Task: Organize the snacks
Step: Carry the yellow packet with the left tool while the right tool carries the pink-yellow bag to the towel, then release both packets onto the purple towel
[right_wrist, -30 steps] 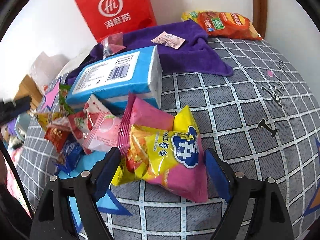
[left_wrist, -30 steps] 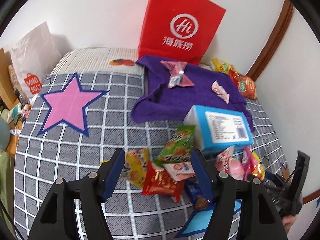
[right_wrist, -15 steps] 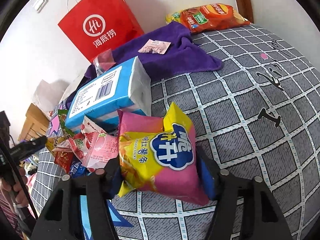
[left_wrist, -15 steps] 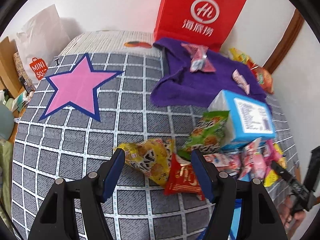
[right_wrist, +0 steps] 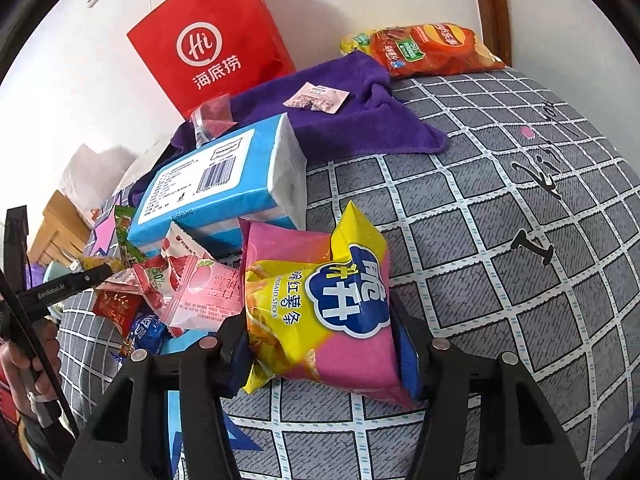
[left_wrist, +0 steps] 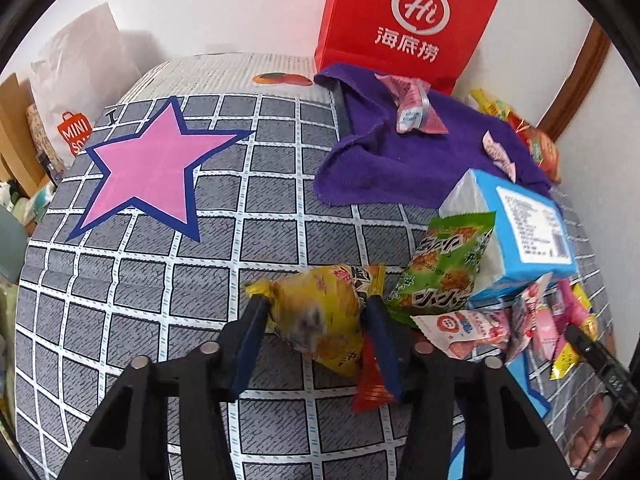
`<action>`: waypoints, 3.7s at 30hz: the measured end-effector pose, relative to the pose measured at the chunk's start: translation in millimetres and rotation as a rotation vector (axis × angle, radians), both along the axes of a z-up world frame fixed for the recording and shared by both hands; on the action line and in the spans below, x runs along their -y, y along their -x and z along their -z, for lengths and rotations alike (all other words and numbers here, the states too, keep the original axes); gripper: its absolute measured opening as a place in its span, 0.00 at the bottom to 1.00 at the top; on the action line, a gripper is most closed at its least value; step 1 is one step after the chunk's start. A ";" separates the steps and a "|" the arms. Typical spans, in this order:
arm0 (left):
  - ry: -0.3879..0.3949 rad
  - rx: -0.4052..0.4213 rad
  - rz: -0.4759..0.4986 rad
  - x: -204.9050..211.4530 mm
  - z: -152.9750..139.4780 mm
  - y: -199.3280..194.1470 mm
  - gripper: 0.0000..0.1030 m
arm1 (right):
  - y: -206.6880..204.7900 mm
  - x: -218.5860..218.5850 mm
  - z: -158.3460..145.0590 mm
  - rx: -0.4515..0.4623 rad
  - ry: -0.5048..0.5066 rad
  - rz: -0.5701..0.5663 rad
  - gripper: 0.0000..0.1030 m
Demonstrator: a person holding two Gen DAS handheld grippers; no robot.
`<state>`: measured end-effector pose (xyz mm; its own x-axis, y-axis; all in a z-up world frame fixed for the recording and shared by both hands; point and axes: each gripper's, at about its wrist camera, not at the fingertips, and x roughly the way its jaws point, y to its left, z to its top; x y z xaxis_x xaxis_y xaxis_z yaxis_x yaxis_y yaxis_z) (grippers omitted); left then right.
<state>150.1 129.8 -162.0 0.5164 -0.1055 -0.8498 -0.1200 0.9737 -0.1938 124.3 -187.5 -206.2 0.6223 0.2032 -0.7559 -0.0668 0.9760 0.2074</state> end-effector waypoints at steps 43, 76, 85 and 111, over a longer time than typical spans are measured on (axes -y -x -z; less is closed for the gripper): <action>0.039 0.209 0.112 40.9 -115.8 -50.3 0.43 | -51.8 -26.2 -121.1 0.199 0.092 -0.049 0.55; 0.068 0.069 0.180 80.2 -63.3 -185.5 0.43 | -202.8 -11.2 -41.5 0.054 -0.023 -0.068 0.55; 0.075 0.046 0.176 77.5 -54.0 -191.3 0.42 | -209.5 -6.8 -29.8 0.030 -0.042 -0.071 0.55; 0.060 0.070 0.212 88.8 -64.6 -180.3 0.43 | -211.7 -13.0 -26.4 0.002 -0.063 -0.089 0.65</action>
